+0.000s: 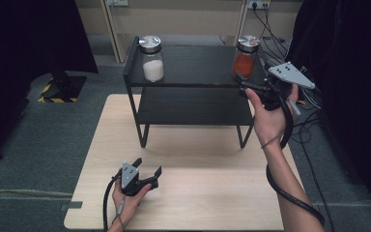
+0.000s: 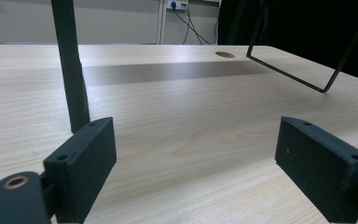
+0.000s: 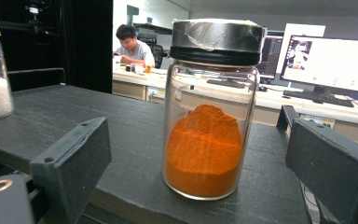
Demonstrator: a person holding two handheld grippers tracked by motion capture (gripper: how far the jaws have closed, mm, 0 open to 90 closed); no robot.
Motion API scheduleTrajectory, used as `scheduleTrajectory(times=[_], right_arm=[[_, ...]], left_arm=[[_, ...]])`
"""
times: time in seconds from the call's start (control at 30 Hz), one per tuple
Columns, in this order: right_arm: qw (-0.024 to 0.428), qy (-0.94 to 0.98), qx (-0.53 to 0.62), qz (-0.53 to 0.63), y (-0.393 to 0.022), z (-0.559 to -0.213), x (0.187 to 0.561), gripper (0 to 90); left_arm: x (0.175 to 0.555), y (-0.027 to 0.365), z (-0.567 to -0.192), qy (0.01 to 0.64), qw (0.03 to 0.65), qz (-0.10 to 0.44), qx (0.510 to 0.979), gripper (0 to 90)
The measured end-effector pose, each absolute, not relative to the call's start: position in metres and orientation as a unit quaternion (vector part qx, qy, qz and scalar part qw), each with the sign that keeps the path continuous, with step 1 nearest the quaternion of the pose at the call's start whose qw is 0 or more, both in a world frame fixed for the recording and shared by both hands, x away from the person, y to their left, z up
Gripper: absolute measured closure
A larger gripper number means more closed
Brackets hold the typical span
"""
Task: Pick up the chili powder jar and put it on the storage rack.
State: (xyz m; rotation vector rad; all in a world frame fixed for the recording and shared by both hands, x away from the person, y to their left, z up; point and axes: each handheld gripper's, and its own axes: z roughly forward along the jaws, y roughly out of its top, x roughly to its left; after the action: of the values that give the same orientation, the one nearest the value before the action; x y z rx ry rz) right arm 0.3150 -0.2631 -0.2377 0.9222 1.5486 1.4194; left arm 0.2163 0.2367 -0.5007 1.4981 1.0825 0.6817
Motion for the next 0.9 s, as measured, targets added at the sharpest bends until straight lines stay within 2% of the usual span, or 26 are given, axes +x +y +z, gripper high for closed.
scheduleTrajectory(times=[0.9], right_arm=[[0.396,0.632,0.348,0.568,-0.284,-0.282,0.28,6.9]], left_arm=[[0.216,0.237,-0.501,0.458,0.553,0.289,0.634,12.0]])
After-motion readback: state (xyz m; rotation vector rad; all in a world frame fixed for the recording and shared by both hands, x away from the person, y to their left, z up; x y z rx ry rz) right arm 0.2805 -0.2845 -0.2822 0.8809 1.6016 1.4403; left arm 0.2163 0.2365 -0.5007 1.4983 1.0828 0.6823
